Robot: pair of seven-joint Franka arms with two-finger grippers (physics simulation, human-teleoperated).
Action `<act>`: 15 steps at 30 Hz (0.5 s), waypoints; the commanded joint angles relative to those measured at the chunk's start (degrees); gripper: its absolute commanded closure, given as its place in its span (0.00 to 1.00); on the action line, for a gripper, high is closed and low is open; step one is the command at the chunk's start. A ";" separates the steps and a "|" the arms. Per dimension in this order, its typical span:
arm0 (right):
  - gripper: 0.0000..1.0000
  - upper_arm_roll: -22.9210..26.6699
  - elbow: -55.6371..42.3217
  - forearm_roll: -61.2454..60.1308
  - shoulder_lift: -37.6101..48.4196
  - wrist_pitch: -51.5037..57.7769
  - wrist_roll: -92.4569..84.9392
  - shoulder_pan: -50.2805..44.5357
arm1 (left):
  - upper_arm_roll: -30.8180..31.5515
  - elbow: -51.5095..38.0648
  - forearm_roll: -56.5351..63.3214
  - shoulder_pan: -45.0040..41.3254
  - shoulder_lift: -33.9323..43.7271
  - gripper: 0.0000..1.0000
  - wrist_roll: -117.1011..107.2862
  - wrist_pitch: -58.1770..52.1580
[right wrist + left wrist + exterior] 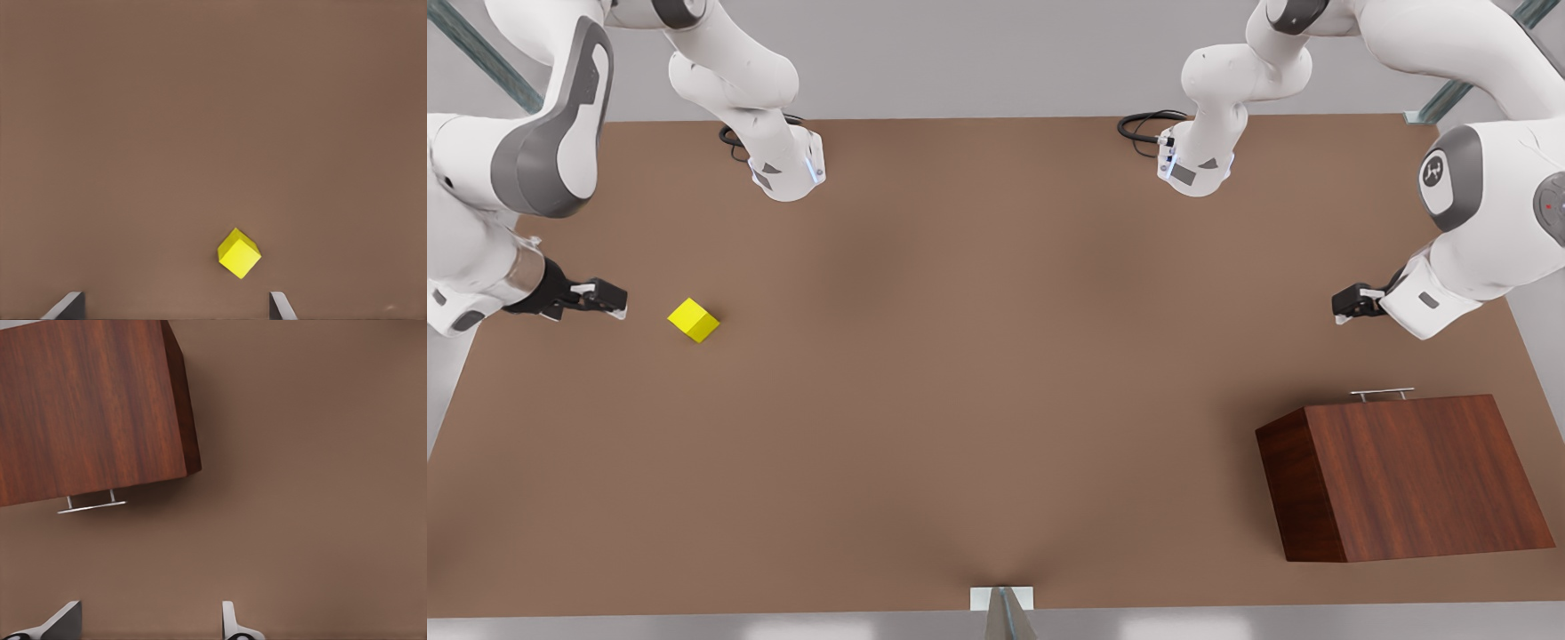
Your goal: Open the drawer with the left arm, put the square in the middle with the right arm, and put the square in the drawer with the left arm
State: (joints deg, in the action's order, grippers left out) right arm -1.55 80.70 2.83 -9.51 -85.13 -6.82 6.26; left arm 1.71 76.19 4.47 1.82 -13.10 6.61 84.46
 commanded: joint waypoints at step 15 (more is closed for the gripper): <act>0.00 1.63 42.34 5.24 0.73 -32.19 -45.30 -3.45 | -8.21 51.07 0.01 -0.06 19.52 0.00 -71.64 54.48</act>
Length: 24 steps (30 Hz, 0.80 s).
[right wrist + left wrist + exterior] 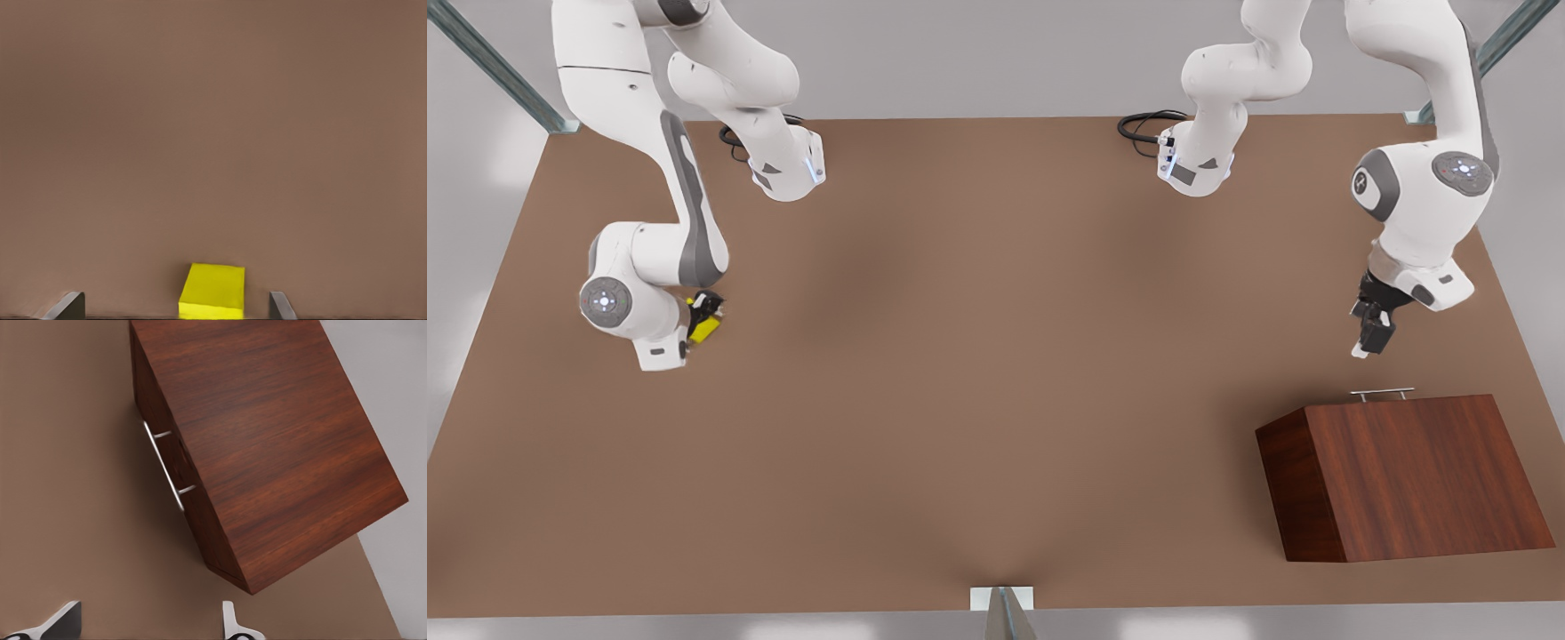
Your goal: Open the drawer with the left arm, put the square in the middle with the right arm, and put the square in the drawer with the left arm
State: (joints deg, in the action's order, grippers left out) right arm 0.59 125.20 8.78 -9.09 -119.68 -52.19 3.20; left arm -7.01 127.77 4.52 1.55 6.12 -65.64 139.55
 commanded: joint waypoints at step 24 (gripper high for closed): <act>0.00 7.67 13.14 0.80 -6.64 -20.50 -2.04 4.19 | -5.91 1.34 -3.28 5.75 -17.10 0.00 -2.91 21.29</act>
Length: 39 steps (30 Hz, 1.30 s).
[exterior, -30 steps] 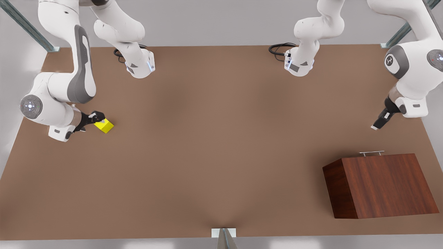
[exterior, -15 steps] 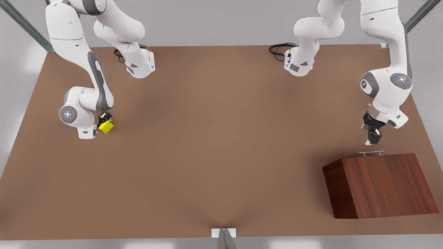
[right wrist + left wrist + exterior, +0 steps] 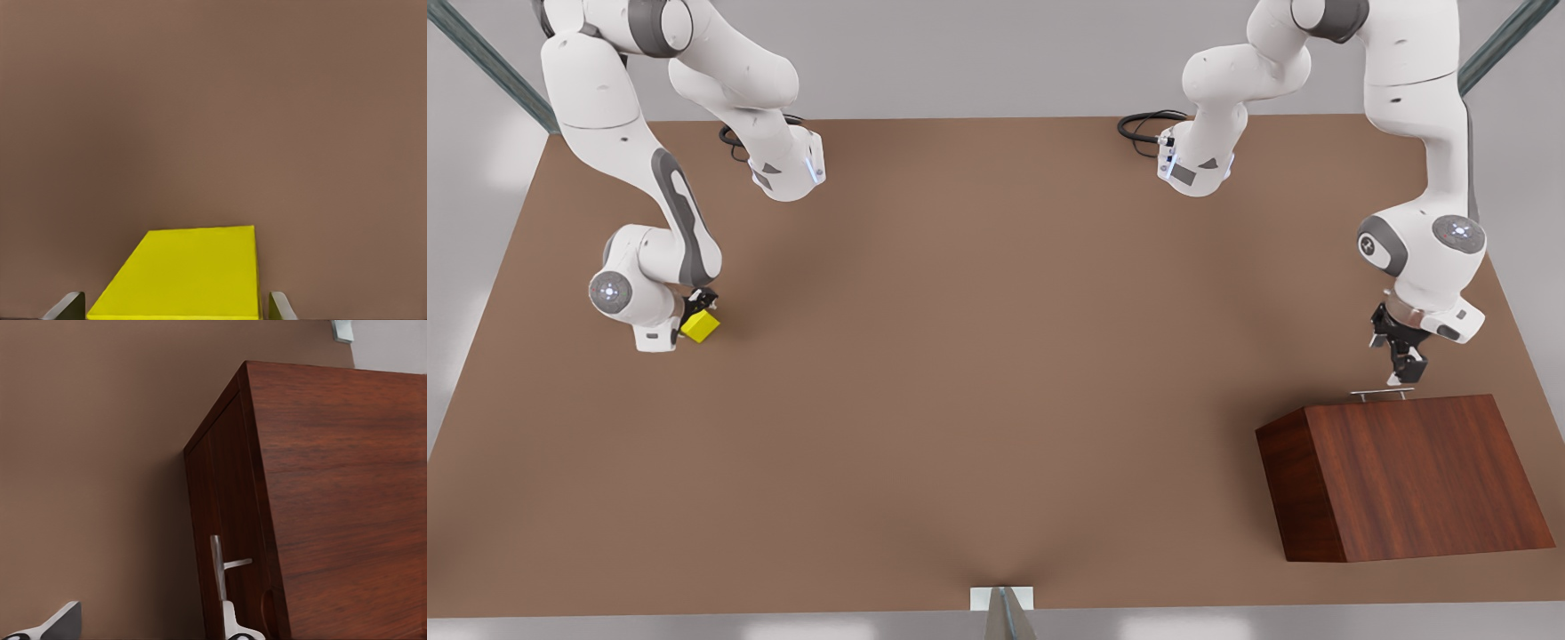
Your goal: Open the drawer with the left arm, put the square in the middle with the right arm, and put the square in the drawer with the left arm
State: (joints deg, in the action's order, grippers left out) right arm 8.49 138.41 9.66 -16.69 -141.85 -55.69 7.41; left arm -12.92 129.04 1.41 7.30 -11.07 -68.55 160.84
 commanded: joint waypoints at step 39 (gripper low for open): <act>0.33 -28.97 -59.55 -0.43 -31.12 8.34 63.42 -41.59 | 1.14 -0.02 -1.41 -0.18 -1.41 0.00 -1.49 -3.78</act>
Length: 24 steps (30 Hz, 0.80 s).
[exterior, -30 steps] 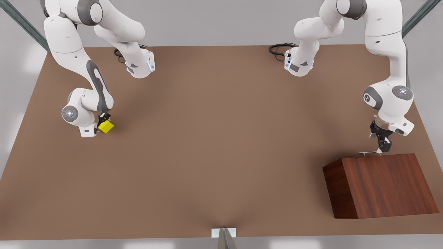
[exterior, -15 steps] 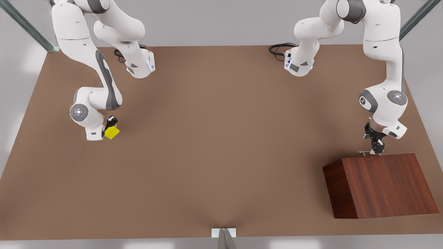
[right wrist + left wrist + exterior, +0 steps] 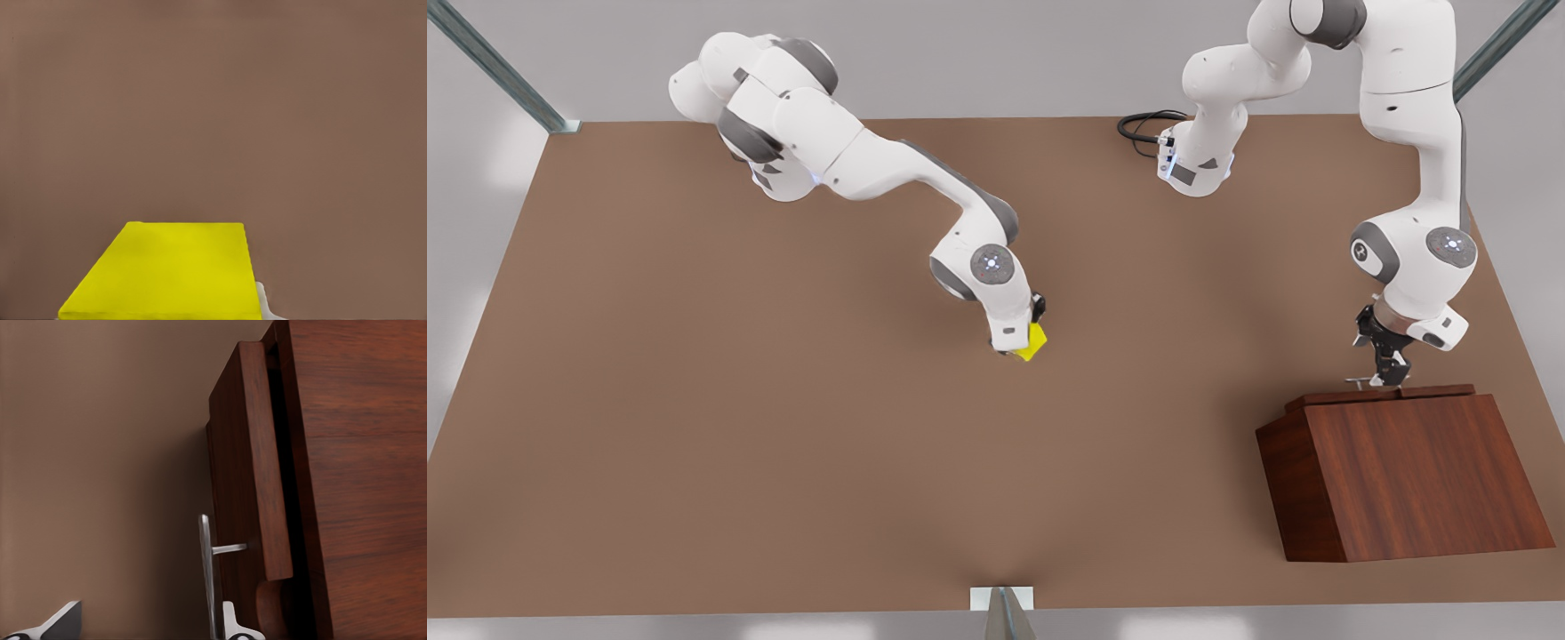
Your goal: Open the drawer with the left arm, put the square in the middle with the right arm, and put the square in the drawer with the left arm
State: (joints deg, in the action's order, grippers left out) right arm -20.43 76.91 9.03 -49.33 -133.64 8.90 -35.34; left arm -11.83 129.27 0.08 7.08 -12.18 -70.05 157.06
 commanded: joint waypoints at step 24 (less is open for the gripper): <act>0.00 14.97 10.72 -1.91 39.22 34.40 -0.72 33.40 | -1.53 7.14 -0.26 -0.05 6.81 0.00 -0.08 -3.69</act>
State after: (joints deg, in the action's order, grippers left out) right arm -1.73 86.30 6.99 -9.85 -96.97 4.78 -2.77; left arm -13.35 136.94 -0.18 7.18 -4.94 -70.19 153.29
